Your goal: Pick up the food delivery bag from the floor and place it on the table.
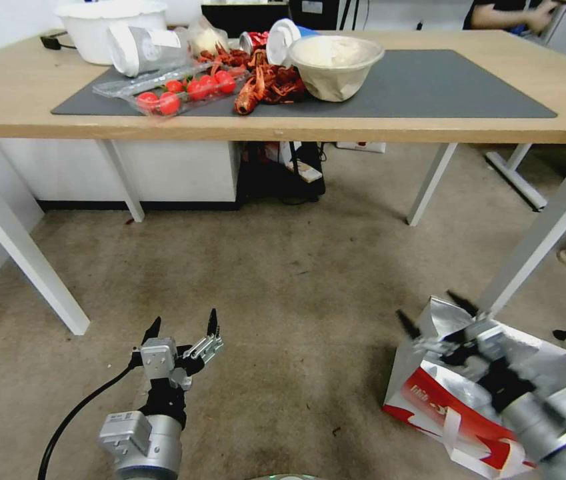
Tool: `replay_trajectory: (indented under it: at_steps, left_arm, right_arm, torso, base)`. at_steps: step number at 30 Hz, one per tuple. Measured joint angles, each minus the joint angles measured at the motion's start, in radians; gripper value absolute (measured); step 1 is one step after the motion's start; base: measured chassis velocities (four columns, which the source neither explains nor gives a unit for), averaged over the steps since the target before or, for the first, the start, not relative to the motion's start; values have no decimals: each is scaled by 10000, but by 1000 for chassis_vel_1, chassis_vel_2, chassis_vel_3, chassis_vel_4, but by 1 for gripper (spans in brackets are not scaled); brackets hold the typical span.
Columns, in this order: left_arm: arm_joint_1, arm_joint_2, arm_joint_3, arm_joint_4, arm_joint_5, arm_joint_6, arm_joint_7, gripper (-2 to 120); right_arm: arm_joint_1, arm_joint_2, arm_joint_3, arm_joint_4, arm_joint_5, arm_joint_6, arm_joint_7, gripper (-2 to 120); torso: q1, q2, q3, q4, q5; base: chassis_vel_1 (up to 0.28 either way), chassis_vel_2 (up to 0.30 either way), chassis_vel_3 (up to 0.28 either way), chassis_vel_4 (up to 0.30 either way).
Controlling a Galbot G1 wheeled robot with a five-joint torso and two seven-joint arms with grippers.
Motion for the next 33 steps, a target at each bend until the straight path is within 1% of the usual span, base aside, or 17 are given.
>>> replay_trajectory:
  at_steps: [1,2,4,6,8,9,11,12,13,23,25,32,33]
  left_arm:
    - [0,0,0,0,0,0,0,100]
    - [-24,15,-2,14,1,-32,-27,100]
    - [-124,83,3,90,-14,-54,-76,100]
    - [-147,100,6,106,-22,-54,-80,100]
    - [-262,199,41,180,-74,-36,-93,100]
    - [-262,199,41,180,-74,-36,-93,100]
    - [-443,356,155,345,-239,50,-99,100]
    - [-481,392,187,425,-305,80,-106,100]
    - [-483,391,196,469,-328,79,-111,100]
    - [-481,355,197,500,-334,73,-123,100]
    - [-470,295,197,514,-331,64,-148,100]
    - [-466,258,197,521,-323,59,-165,100]
    - [-451,221,196,523,-308,48,-186,100]
  right_arm:
    - [0,0,0,0,0,0,0,100]
    - [144,-586,231,-476,165,169,-543,100]
    - [299,-1320,565,-1148,263,357,-1293,100]
    - [322,-1417,605,-1260,276,390,-1391,100]
    - [547,-2044,760,-2199,302,611,-2118,100]
    - [547,-2044,760,-2199,302,611,-2118,100]
    - [760,-2466,750,-3251,134,976,-2594,100]
    - [919,-2645,621,-3714,-29,1137,-2699,100]
    - [1110,-2824,439,-4081,-171,1263,-2800,100]
    - [1410,-3037,134,-4489,-279,1439,-2920,100]
    - [1756,-3191,-182,-4858,-332,1591,-2992,100]
    - [1978,-3250,-355,-5058,-370,1649,-3029,100]
    - [2263,-3308,-565,-5309,-436,1691,-3068,100]
  torso:
    - [0,0,0,0,0]
    - [0,2,0,3,1]
    - [1,5,0,1,-3]
    - [1,6,0,1,-4]
    - [1,9,0,-1,-3]
    - [1,9,0,-1,-3]
    - [1,12,0,-1,-1]
    - [1,13,0,-8,-2]
    - [1,14,0,-7,0]
    - [1,16,0,-4,-3]
    - [1,18,0,2,-1]
    - [2,18,0,3,-1]
    - [2,19,0,1,-3]
  base:
    - [0,0,0,0]
    - [0,0,0,0]
    - [0,0,0,0]
    - [0,0,0,0]
    - [0,0,0,0]
    - [0,0,0,0]
    - [0,0,0,0]
    - [0,0,0,0]
    - [0,0,0,0]
    - [0,0,0,0]
    - [0,0,0,0]
    - [0,0,0,0]
    - [0,0,0,0]
